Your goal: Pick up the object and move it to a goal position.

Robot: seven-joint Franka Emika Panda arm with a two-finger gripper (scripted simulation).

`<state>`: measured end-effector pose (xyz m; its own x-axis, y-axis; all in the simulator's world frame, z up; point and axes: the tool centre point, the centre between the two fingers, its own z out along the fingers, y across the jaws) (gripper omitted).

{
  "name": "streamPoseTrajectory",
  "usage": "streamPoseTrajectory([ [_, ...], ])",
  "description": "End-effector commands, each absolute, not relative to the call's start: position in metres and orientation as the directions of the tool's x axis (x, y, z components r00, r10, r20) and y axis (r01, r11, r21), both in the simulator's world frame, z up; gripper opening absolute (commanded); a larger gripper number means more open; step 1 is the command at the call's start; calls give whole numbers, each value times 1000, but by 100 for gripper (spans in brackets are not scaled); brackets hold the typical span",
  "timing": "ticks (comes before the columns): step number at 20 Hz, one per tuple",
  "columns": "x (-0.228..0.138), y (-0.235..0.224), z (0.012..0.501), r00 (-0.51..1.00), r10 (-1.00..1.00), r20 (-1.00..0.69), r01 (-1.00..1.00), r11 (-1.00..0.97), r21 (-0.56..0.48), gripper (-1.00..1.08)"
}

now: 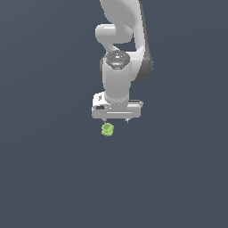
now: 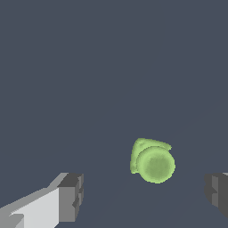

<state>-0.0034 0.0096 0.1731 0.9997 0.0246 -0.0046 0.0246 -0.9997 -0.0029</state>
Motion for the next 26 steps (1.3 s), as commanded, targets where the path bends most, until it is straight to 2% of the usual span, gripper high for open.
streamPoseTrajectory([
  [1, -3, 10, 173, 1000, 25, -5, 25, -1000, -3, 100],
  [15, 9, -4, 190, 998, 49, 39, 48, -999, 23, 100],
  [26, -12, -21, 134, 998, -66, 18, -66, -998, 6, 100],
])
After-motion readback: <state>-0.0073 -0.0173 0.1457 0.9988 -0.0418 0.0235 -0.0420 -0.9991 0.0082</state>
